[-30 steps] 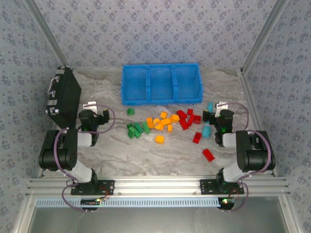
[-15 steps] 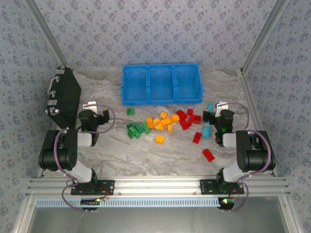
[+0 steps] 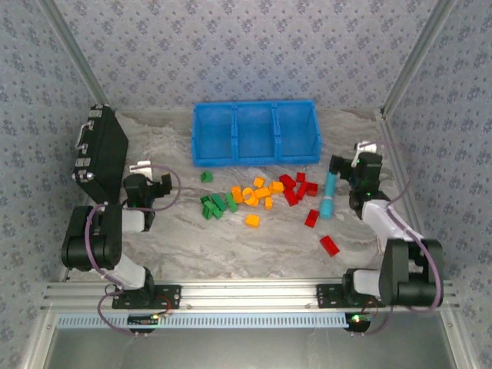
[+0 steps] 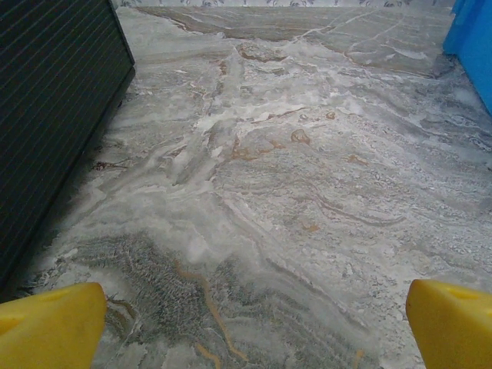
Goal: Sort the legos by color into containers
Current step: Pick up the lego from the bottom-right of the table.
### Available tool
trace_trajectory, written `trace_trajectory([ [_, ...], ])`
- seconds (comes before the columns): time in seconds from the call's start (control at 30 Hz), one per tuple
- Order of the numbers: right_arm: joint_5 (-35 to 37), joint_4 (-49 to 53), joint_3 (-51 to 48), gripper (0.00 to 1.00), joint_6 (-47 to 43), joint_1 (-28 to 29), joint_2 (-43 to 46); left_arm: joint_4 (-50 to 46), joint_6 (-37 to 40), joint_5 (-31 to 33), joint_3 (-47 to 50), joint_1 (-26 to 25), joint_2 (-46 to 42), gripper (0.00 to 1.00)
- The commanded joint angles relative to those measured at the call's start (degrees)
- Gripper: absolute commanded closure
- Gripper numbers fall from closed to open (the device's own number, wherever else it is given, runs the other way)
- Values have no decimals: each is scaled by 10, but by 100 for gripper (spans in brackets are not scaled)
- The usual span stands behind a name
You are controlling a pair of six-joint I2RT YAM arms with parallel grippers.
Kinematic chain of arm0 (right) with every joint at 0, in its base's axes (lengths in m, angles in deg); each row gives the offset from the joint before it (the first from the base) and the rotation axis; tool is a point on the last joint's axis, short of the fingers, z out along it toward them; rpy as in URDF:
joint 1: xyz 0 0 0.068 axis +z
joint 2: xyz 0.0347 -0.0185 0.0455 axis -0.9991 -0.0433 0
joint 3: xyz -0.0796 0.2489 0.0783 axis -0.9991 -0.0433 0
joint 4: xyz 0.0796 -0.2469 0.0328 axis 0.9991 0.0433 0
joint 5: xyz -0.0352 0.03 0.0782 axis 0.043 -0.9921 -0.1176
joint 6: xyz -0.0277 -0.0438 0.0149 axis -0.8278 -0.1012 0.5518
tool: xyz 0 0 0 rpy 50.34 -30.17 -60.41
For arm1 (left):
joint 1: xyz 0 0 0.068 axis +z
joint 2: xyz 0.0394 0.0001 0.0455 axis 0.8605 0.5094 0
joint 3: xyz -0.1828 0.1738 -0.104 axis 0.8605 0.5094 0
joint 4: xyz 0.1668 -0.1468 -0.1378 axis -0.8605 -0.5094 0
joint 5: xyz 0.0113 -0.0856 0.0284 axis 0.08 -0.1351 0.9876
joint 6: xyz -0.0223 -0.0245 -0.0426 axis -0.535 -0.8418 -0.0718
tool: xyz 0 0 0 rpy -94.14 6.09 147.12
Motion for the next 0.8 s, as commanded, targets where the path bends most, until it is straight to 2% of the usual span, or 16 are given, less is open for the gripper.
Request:
trace_trajectory([
  [0.0, -33, 237, 52, 0, 83, 40, 43, 7, -3, -13, -4, 1, -7, 0],
  [0.07, 6, 311, 64, 0, 125, 85, 70, -66, 1, -22, -33, 1, -35, 0],
  [0.1, 20, 348, 66, 0, 147, 107, 84, -163, 6, -24, -72, -5, -58, 0],
  [0.17, 25, 415, 62, 0, 193, 138, 117, -326, -7, -9, -157, -17, -77, 0],
  [0.27, 10, 501, 36, 0, 286, 181, 178, -452, -22, 15, -248, -55, -85, 0],
  [0.37, 14, 583, 4, 4, 389, 230, 245, -493, -30, 5, -287, -103, -99, 0],
  [0.57, 75, 740, -22, 5, 538, 338, 352, -586, -53, -26, -361, -181, -117, 0],
  [0.77, 83, 758, -85, 8, 626, 389, 356, -623, -62, -54, -387, -236, -153, 0],
])
